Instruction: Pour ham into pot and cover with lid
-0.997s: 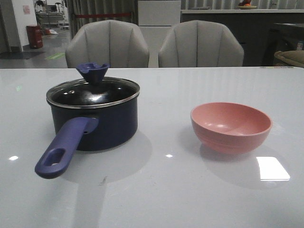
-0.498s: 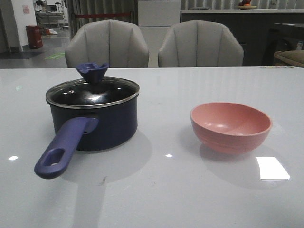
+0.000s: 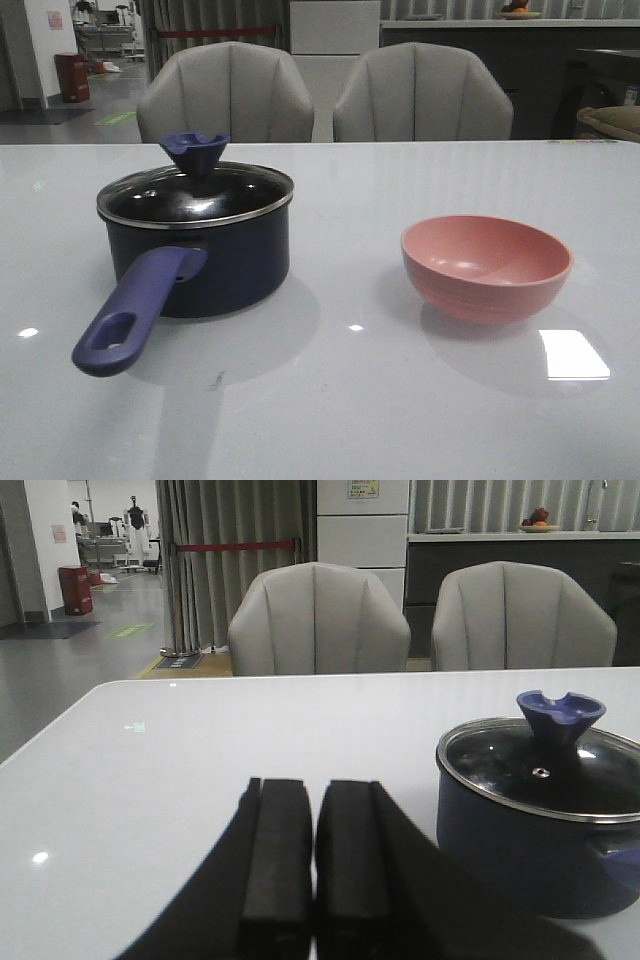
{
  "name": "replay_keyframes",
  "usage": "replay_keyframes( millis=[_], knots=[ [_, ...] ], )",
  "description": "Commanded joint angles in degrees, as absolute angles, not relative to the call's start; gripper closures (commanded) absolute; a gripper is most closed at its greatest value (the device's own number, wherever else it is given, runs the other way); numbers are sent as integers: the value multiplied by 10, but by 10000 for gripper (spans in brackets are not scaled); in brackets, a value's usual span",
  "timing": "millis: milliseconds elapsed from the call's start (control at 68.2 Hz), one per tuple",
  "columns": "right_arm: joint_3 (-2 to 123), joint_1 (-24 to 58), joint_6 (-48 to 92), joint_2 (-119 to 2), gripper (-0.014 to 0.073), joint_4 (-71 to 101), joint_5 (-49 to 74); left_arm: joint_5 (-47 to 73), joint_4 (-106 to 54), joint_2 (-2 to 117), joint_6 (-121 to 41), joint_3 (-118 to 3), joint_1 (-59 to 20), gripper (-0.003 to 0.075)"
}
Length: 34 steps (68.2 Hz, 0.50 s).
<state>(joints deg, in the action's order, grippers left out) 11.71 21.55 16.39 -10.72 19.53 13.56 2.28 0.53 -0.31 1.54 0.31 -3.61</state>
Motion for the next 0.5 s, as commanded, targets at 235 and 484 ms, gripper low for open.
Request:
replay_keyframes(
  millis=[235, 484],
  knots=[
    [130, 212, 167, -112, 434, 188, 89, -25, 5, -13, 22, 15, -36, 608],
    [110, 118, 59, -71, 434, 42, 82, -25, 5, -13, 22, 15, -36, 608]
  ],
)
